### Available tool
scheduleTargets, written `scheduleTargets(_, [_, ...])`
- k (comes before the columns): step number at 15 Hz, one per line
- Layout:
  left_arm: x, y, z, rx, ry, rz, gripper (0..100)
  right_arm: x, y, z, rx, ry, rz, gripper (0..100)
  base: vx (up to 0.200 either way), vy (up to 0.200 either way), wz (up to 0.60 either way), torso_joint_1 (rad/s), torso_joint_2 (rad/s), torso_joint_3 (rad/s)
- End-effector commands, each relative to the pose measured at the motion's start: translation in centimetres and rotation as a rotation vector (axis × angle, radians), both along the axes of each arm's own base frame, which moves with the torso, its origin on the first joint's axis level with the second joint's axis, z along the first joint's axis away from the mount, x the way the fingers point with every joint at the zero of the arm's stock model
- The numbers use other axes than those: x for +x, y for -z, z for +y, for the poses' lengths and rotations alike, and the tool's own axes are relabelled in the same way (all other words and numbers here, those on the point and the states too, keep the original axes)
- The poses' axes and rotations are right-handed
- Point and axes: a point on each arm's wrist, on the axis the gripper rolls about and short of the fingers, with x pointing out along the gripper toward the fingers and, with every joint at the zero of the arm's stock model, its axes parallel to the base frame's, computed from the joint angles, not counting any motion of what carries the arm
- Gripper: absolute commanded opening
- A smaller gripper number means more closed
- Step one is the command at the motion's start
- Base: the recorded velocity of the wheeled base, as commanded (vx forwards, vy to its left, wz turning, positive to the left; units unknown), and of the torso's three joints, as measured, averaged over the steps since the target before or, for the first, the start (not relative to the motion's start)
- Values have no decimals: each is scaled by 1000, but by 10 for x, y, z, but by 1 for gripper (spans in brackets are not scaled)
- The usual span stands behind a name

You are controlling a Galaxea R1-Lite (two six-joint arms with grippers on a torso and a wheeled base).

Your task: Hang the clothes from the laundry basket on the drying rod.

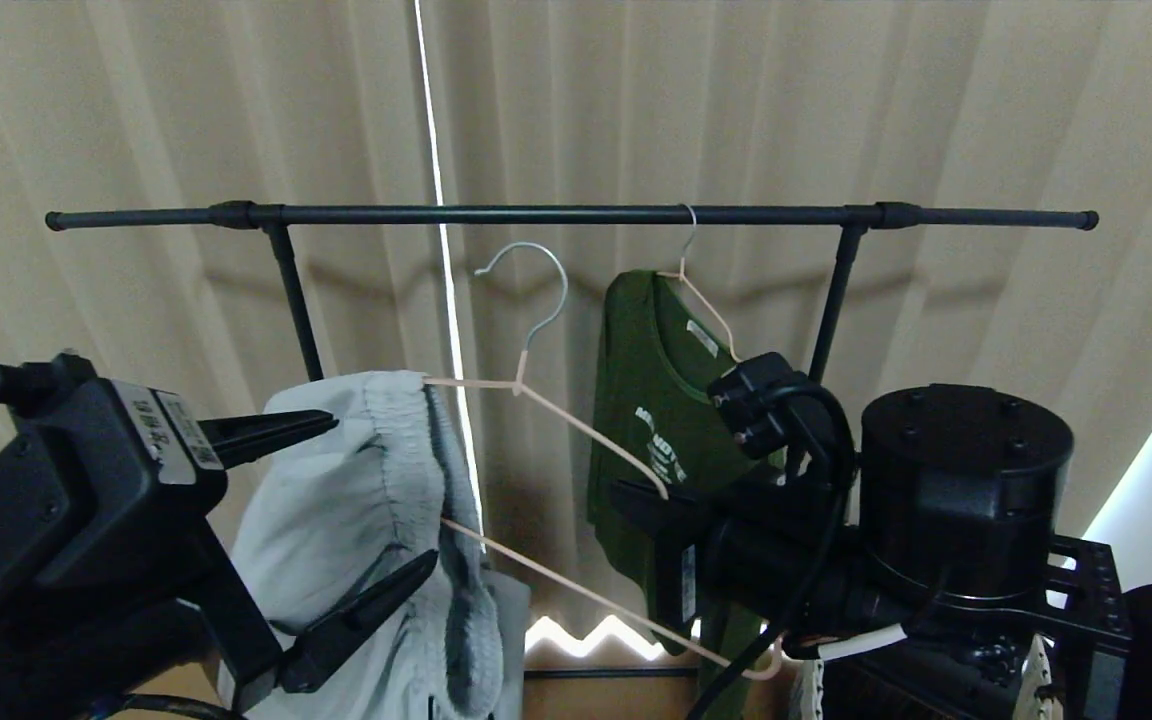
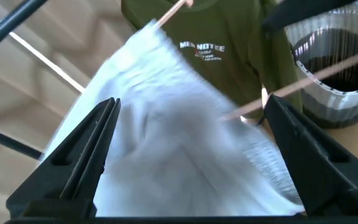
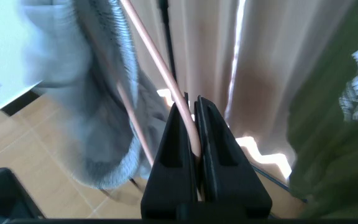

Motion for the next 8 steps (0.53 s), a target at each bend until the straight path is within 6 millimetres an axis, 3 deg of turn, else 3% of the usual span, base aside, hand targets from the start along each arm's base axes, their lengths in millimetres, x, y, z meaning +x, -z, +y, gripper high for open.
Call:
scheduleTargets(1, [-6,-6,6,-27,-5,-29,100,-3,-7,-9,8,7,-19,0,0,0,0,0,0,0])
scheduleTargets(5, [-4,-6,10,-28,-35,-32,100,-7,-7,-15,2,8,-23,0,0,0,0,0,0,0])
scheduleTargets(8, [-2,-7,20,-32,-98,-43,100,-11,-6,-32,0,36,-20,0,0,0,0,0,0,0])
